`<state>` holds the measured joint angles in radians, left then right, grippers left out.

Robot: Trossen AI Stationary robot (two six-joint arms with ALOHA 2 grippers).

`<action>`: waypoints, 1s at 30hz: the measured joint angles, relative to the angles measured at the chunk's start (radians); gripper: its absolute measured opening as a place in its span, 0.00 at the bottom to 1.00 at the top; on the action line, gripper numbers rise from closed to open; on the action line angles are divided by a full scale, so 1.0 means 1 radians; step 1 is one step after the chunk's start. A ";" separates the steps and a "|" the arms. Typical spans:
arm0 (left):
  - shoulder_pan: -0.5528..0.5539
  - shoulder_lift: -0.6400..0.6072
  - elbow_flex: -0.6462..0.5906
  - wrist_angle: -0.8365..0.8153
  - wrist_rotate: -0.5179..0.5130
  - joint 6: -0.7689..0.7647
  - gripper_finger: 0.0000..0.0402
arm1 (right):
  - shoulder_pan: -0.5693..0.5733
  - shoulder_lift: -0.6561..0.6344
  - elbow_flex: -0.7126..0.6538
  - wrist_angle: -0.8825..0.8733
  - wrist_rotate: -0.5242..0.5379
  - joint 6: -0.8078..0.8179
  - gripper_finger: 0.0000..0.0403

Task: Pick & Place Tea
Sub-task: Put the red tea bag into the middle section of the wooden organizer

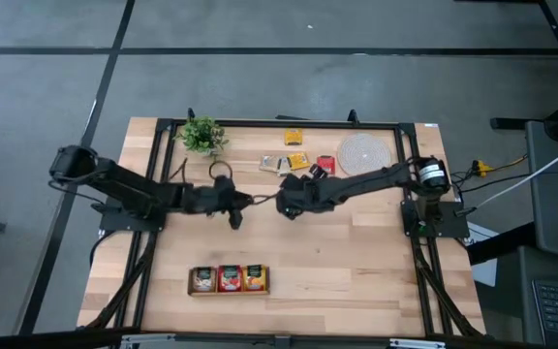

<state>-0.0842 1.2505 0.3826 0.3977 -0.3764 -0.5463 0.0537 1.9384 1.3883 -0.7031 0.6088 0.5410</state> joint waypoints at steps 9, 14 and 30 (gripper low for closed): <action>0.109 0.032 0.000 -0.013 0.143 0.037 0.22 | -0.176 0.000 -0.066 -0.010 -0.240 -0.109 0.30; 0.108 0.032 0.000 -0.013 0.137 0.037 0.22 | -0.277 -0.002 -0.042 -0.055 -0.325 -0.165 0.21; 0.085 0.033 0.000 -0.149 0.140 0.009 0.22 | -0.501 -0.003 -0.041 -0.183 -0.367 -0.210 0.01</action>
<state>0.0006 1.2831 0.3824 0.2484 -0.2365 -0.5369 -0.4470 1.9358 1.3476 -0.8862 0.2416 0.3306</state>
